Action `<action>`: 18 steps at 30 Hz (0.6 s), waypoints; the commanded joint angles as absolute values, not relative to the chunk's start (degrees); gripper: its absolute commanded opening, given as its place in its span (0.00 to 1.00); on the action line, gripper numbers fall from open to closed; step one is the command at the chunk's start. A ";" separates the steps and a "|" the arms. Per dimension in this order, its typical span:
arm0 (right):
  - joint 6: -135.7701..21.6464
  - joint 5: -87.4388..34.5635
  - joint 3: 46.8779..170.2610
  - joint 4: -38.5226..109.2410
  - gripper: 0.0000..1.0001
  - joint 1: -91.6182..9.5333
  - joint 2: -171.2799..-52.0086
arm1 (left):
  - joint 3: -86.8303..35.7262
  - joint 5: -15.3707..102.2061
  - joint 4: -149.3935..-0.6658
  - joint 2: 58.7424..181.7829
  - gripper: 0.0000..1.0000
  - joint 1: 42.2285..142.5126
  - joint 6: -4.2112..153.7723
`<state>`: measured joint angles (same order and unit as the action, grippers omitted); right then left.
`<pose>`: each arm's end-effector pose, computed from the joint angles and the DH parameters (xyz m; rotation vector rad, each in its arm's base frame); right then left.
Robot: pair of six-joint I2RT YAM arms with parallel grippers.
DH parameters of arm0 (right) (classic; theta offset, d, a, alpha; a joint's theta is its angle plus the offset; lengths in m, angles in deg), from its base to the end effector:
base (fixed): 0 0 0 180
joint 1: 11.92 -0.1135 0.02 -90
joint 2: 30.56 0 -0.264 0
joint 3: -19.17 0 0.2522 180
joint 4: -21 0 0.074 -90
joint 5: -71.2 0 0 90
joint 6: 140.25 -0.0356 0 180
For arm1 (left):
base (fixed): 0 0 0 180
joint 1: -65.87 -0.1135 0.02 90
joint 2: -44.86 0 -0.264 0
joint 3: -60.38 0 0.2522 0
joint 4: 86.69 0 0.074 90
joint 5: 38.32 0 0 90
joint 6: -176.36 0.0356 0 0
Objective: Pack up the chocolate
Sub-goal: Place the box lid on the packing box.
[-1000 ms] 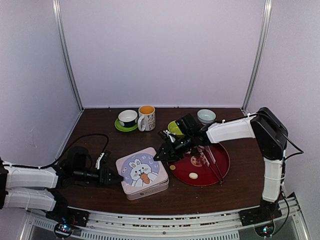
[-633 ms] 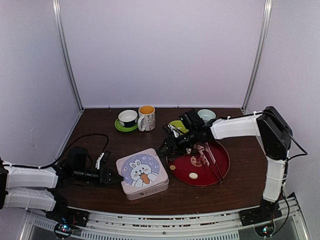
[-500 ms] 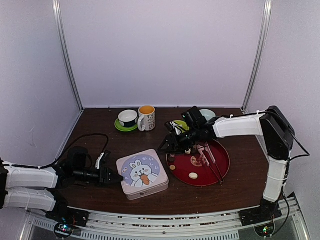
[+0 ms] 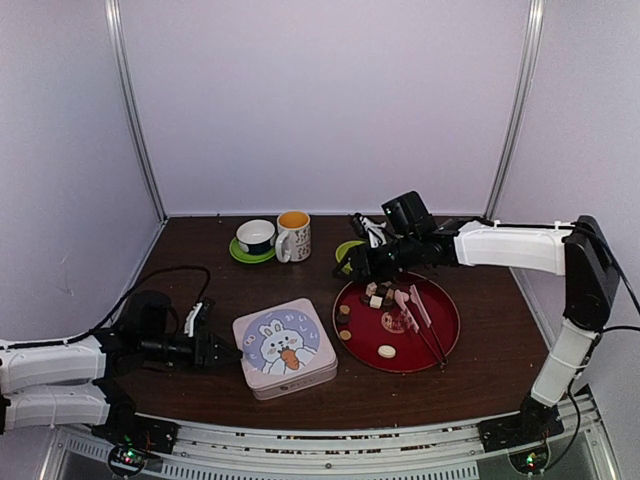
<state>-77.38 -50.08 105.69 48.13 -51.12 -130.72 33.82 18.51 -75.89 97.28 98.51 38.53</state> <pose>0.2911 0.2613 0.2457 -0.5689 2.3985 1.1858 0.1320 -0.1077 0.1507 0.0393 2.4688 -1.3475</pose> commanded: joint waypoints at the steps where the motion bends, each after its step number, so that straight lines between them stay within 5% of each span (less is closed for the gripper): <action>1: -71.68 -38.72 105.07 50.61 0.57 -53.01 -125.08 | 32.57 20.95 -74.09 95.09 0.50 98.79 39.67; 4: -68.94 -33.99 104.85 50.84 0.59 -55.42 -121.85 | 33.02 21.51 -74.31 94.87 0.50 98.80 39.68; 9: -69.78 -28.90 102.31 48.23 0.99 -56.15 -116.89 | 33.17 21.94 -74.59 94.73 0.50 98.81 39.72; 18: -74.07 -30.34 87.81 33.61 1.00 -53.57 -106.13 | 33.35 22.27 -74.24 93.98 0.50 98.75 40.56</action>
<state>-71.28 -28.97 91.13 40.79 -55.16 -107.88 33.75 21.53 -74.03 94.92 98.51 38.94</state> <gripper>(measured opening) 0.999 0.502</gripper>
